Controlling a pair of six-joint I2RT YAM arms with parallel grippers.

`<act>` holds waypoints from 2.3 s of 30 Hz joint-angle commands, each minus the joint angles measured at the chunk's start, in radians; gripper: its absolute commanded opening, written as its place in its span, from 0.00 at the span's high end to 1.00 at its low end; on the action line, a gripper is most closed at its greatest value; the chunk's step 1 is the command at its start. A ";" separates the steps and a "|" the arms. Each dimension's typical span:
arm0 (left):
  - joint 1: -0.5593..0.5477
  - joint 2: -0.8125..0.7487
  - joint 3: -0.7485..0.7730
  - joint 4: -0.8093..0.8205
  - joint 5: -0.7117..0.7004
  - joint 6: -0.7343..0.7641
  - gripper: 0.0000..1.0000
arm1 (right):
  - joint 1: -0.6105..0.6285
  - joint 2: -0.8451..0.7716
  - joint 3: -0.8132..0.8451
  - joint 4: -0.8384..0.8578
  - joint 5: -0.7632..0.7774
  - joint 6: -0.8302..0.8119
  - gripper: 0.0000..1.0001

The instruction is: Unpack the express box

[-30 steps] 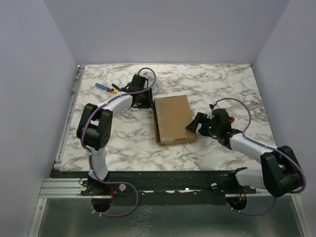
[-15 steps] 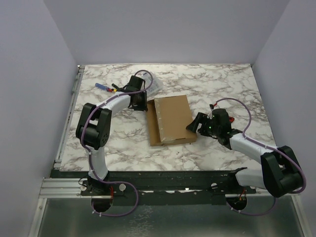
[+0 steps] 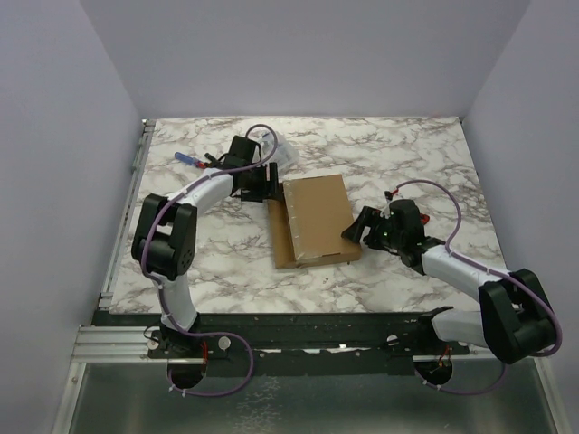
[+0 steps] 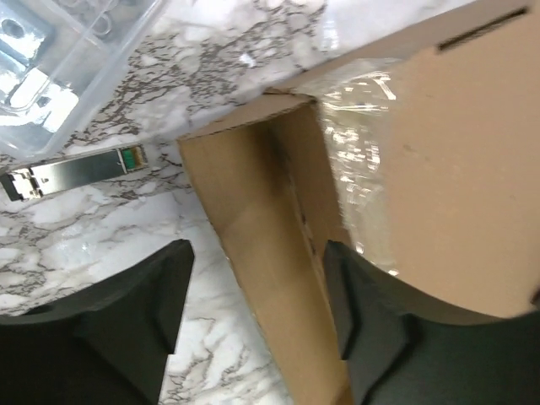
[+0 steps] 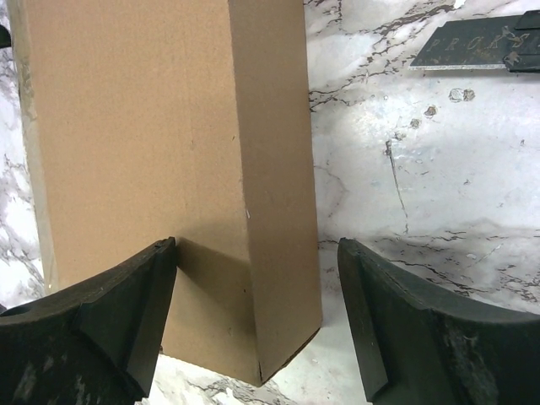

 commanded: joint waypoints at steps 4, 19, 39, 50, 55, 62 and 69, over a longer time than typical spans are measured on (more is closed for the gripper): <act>0.024 -0.183 -0.148 0.086 0.196 -0.049 0.20 | -0.001 -0.009 -0.028 -0.058 0.023 -0.040 0.18; -0.034 -0.308 -0.537 0.327 0.252 -0.210 0.29 | -0.001 -0.012 -0.032 -0.042 -0.015 -0.058 0.18; -0.057 -0.161 -0.569 0.510 0.219 -0.308 0.62 | -0.001 -0.037 -0.045 -0.035 -0.019 -0.058 0.17; -0.068 -0.214 -0.558 0.465 0.224 -0.281 0.97 | -0.002 -0.093 -0.022 -0.104 0.018 -0.082 0.02; -0.068 -0.304 -0.528 0.330 0.234 -0.212 1.00 | -0.002 -0.076 0.009 -0.177 0.012 -0.105 0.00; -0.065 -0.450 -0.480 0.141 0.198 -0.130 1.00 | -0.001 -0.099 0.102 -0.351 0.135 -0.116 0.00; -0.063 -0.581 -0.393 -0.017 0.151 -0.096 1.00 | -0.001 -0.117 0.224 -0.496 0.228 -0.122 0.00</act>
